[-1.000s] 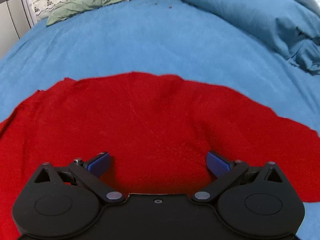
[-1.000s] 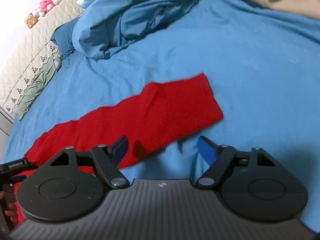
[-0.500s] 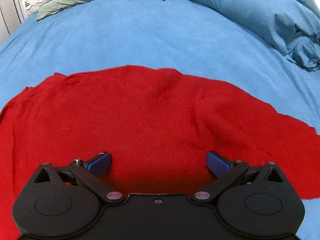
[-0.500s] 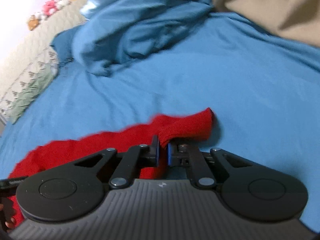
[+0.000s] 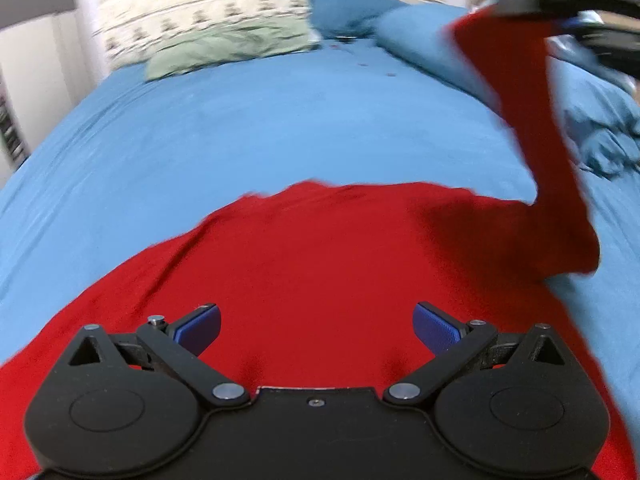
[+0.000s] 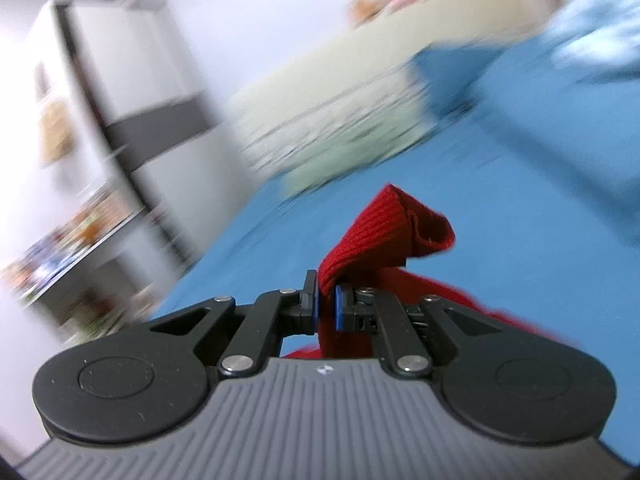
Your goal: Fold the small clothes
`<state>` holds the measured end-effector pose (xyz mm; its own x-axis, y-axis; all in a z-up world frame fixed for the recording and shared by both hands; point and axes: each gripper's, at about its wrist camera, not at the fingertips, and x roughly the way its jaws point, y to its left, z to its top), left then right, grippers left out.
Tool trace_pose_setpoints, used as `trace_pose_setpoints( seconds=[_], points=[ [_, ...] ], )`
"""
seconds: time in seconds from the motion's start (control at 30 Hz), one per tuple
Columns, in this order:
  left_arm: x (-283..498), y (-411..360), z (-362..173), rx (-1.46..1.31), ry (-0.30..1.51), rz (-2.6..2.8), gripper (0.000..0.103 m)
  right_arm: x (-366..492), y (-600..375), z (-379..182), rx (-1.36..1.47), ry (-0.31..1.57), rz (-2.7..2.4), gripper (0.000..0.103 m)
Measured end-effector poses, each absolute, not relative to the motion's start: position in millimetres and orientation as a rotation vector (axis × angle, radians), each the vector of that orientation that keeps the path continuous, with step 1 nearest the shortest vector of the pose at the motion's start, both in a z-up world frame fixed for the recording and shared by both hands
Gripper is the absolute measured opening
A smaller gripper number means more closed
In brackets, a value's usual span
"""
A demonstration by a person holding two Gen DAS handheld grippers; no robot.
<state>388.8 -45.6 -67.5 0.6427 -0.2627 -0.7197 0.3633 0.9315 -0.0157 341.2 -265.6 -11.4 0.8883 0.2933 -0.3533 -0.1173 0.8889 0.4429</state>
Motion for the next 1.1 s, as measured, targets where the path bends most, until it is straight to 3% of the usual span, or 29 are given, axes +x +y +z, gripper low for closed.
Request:
trace_pose_setpoints(
  seconds=[0.27, 0.37, 0.4, 0.47, 0.5, 0.53, 0.7, 0.87, 1.0, 1.1],
  points=[
    [382, 47, -127, 0.024, 0.884, -0.291, 0.103, 411, -100, -159, 0.261, 0.819, 0.404, 0.023],
    [381, 57, -135, -0.028, 0.869, -0.310, 0.103, 402, -86, -174, 0.253, 0.843, 0.420, 0.024],
    [380, 56, -137, -0.032, 0.857, -0.315, 0.103, 402, -87, -173, 0.248, 0.843, 0.426, 0.027],
    [383, 52, -134, -0.035, 0.828, -0.326, 0.103, 399, -93, -167, 0.214, 0.856, 0.422, 0.056],
    [384, 50, -135, -0.039, 0.814, -0.337, 0.103, 397, -98, -163, 0.196, 0.855, 0.428, 0.078],
    [386, 46, -134, -0.044, 0.803, -0.349, 0.103, 390, -103, -155, 0.176, 0.829, 0.425, 0.089],
    [400, 27, -136, -0.055, 0.759, -0.367, 0.102, 361, -159, -116, 0.087, 0.738, 0.335, 0.092],
    [423, 7, -144, -0.030, 0.747, -0.342, 0.082, 312, -227, -121, 0.010, 0.687, 0.158, 0.097],
    [440, 4, -154, -0.013, 0.760, -0.301, 0.040, 280, -274, -153, 0.042, 0.743, 0.071, 0.097],
    [449, 19, -154, -0.104, 0.767, -0.236, 0.035, 272, -285, -170, 0.062, 0.768, 0.027, 0.097]
  ],
)
